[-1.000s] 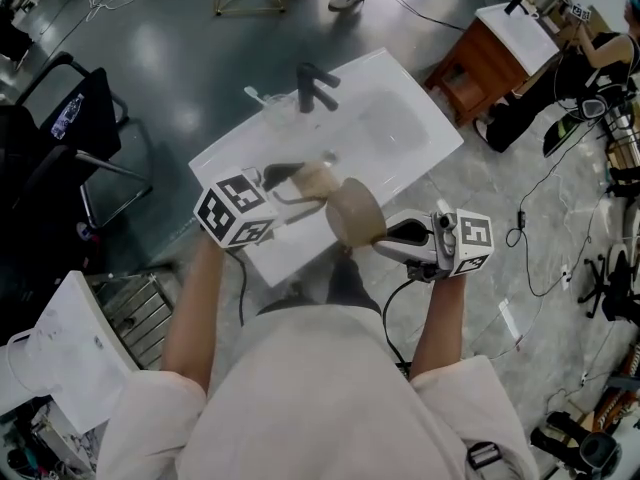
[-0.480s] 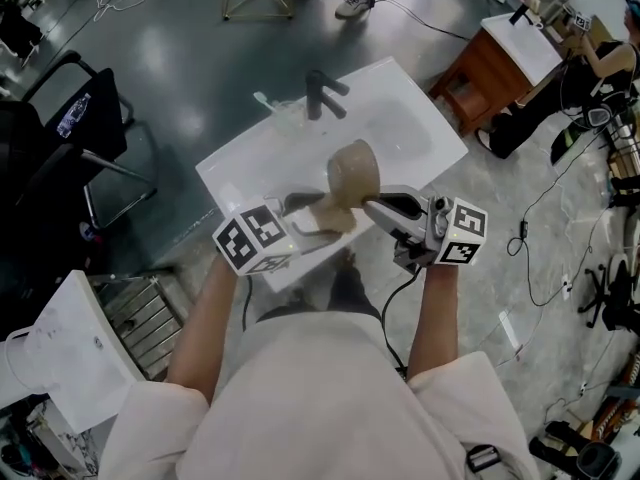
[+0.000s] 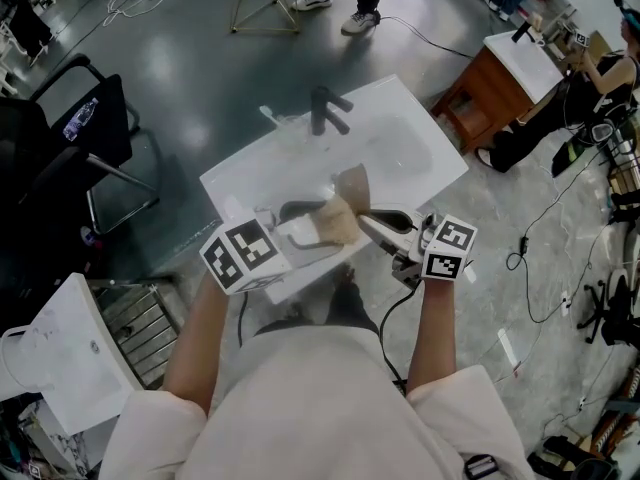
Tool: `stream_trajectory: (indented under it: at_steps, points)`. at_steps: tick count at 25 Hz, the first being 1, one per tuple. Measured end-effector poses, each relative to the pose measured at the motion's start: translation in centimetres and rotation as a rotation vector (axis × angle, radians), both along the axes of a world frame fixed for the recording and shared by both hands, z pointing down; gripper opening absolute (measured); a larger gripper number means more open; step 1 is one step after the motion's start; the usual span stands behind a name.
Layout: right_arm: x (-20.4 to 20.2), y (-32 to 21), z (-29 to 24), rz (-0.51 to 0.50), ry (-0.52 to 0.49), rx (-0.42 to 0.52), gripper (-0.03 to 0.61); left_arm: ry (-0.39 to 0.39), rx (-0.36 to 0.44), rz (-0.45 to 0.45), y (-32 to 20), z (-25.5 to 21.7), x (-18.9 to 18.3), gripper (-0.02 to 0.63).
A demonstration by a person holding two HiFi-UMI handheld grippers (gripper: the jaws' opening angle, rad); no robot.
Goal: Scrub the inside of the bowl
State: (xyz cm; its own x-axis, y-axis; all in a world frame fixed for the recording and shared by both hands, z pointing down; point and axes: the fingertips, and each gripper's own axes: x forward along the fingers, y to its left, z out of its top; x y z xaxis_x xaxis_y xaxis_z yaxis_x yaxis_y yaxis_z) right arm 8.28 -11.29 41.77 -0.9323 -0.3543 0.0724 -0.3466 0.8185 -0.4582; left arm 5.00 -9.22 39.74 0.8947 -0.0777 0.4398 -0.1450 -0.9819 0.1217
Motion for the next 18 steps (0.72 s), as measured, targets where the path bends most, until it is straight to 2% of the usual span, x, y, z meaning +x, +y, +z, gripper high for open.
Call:
stream_trajectory:
  at_steps: [4, 9, 13, 18]
  points:
    - [-1.3, 2.6, 0.6, -0.109, 0.033, 0.014, 0.018, 0.005, 0.017, -0.022, -1.5, -0.8, -0.1, 0.279]
    - [-1.1, 5.6, 0.4, -0.236, 0.032, 0.043, 0.020, 0.012, -0.026, 0.019, -2.6, -0.7, 0.1, 0.279]
    - [0.3, 7.3, -0.9, -0.323, -0.026, 0.057, 0.020, 0.018, -0.064, 0.012, -3.5, -0.2, 0.0, 0.278]
    - [0.8, 8.7, -2.1, -0.372, -0.119, 0.069, 0.020, -0.027, -0.085, -0.022, -4.1, 2.1, -1.0, 0.276]
